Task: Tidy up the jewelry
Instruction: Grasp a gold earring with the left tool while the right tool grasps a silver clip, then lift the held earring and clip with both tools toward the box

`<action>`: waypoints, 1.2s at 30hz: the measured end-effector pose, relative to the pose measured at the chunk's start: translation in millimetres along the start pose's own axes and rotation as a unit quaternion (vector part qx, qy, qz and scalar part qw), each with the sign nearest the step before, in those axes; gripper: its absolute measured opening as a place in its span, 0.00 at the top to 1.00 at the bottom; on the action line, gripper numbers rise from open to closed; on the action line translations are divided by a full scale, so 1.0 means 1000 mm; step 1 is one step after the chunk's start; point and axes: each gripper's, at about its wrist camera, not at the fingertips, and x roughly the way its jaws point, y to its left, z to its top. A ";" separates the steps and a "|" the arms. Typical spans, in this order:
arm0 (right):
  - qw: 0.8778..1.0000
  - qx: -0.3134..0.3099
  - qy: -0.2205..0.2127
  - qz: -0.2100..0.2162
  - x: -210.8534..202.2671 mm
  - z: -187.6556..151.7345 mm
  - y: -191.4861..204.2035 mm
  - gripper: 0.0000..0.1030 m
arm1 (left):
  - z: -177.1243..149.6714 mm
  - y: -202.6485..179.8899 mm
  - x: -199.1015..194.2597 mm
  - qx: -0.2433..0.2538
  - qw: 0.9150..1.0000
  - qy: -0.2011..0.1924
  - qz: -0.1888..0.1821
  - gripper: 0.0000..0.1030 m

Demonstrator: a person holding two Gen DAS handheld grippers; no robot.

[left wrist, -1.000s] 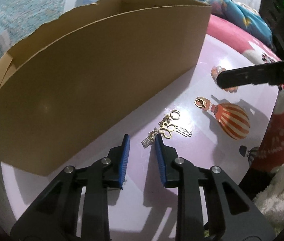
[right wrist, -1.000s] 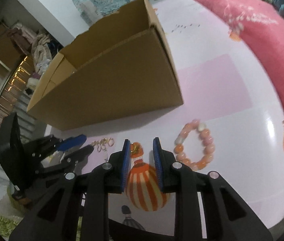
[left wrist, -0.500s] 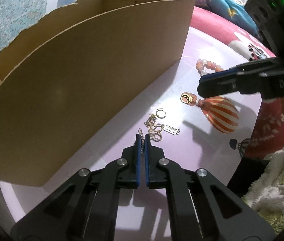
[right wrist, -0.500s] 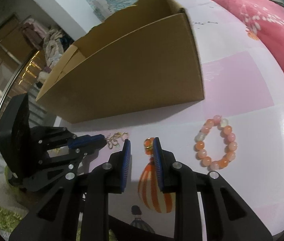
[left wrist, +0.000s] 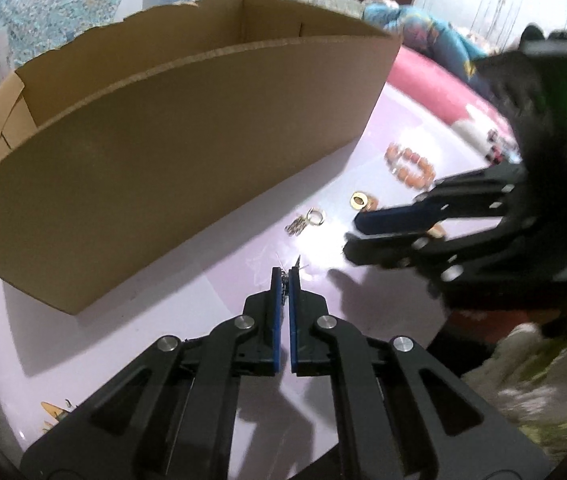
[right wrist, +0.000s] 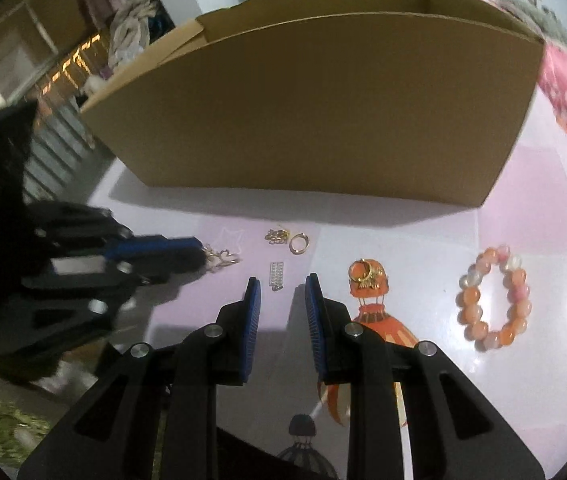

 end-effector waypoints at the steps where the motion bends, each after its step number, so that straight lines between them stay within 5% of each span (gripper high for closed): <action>1: 1.000 -0.007 0.001 -0.005 0.001 0.000 0.002 0.77 | 0.000 0.002 -0.002 -0.005 1.000 -0.005 -0.006 0.98; 8: 0.998 -0.043 0.000 -0.034 0.008 0.005 0.013 0.77 | 0.001 0.017 -0.016 -0.052 0.996 -0.033 -0.060 0.98; 10: 0.998 -0.053 0.000 -0.043 0.009 0.005 0.016 0.77 | -0.002 0.022 -0.012 -0.065 0.996 -0.029 -0.052 0.97; 12: 0.996 -0.063 0.001 -0.058 0.008 0.005 0.018 0.81 | -0.004 0.029 -0.002 -0.090 0.995 0.002 -0.035 0.98; 14: 0.996 -0.065 0.003 -0.063 0.009 0.006 0.019 0.90 | 0.000 0.032 -0.019 -0.108 0.992 -0.029 -0.063 0.98; 16: 0.997 -0.053 0.003 -0.053 0.008 0.006 0.015 0.92 | 0.002 0.029 -0.028 -0.090 0.993 -0.048 -0.053 0.97; 18: 0.998 -0.044 0.001 -0.047 0.004 0.005 0.007 0.94 | -0.002 0.033 -0.017 -0.088 0.996 -0.024 -0.026 0.97; 23: 0.998 -0.044 0.000 -0.051 0.001 0.004 0.005 0.94 | -0.009 0.037 -0.016 -0.097 0.995 -0.016 -0.033 0.96; 25: 0.998 -0.043 -0.001 -0.049 0.005 0.009 0.008 0.94 | -0.010 0.035 -0.017 -0.094 0.995 -0.011 -0.031 0.78; 27: 0.998 -0.040 -0.002 -0.047 0.005 0.009 0.007 0.94 | -0.010 0.033 -0.014 -0.094 0.995 -0.006 -0.026 0.71; 36: 0.998 -0.034 -0.002 -0.047 0.008 0.004 0.012 0.94 | -0.014 0.024 -0.001 -0.056 0.997 0.036 0.034 0.69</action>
